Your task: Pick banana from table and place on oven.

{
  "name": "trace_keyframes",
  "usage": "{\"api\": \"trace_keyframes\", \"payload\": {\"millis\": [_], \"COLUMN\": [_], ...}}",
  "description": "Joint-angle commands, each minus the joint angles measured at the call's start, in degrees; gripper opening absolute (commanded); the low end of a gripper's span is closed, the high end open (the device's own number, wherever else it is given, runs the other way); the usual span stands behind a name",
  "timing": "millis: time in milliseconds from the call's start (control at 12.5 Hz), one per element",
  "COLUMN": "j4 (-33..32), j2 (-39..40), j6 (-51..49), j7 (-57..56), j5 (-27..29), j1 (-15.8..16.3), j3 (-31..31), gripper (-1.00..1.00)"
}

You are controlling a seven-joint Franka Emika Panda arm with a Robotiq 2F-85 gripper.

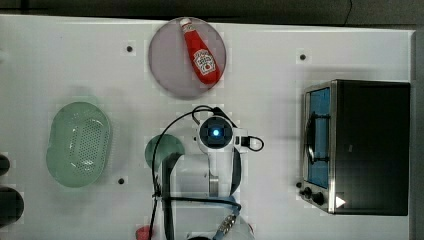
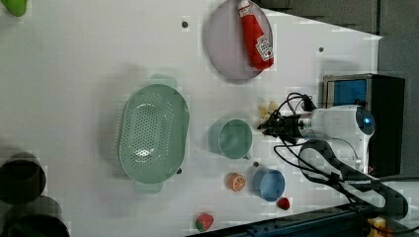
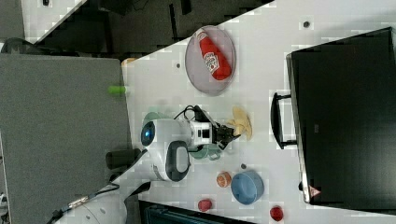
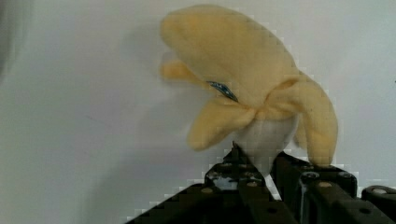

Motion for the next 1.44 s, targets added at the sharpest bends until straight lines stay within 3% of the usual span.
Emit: {"api": "trace_keyframes", "payload": {"millis": [80, 320, 560, 720, 960, 1440], "j4": [0.5, 3.7, 12.7, 20.0, 28.7, 37.6], "j2": [-9.0, -21.8, -31.1, -33.1, -31.1, -18.6], "j6": [-2.0, -16.8, -36.6, -46.8, -52.6, -51.3], "j7": [0.9, 0.9, 0.9, 0.8, -2.1, -29.9], "j5": [0.0, 0.0, 0.0, 0.0, -0.1, -0.5], "j1": [-0.2, -0.3, -0.5, -0.7, -1.2, -2.0], "j3": [0.8, 0.9, 0.2, -2.1, -8.4, -24.8], "gripper": [-0.58, -0.58, -0.58, -0.58, -0.58, -0.58]}}
